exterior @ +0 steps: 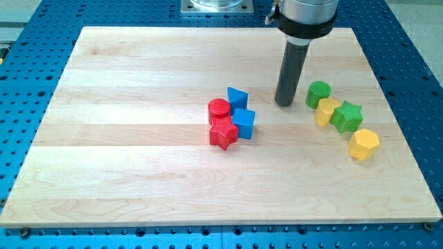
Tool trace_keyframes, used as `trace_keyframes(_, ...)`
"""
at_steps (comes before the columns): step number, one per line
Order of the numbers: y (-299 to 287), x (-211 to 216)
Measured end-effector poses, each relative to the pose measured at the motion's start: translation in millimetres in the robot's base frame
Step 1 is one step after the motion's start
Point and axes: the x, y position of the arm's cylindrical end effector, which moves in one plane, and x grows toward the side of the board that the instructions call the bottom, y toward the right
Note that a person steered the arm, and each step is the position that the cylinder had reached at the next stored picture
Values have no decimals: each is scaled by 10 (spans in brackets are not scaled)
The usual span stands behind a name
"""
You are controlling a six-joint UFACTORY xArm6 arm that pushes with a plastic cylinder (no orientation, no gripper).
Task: Push the green circle above the green star
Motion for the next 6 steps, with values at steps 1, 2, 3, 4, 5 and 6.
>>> trace_keyframes(1, 328, 9)
trace_keyframes(2, 714, 8)
trace_keyframes(3, 673, 8)
trace_keyframes(4, 415, 7)
trace_keyframes(5, -212, 129)
trace_keyframes(6, -214, 398)
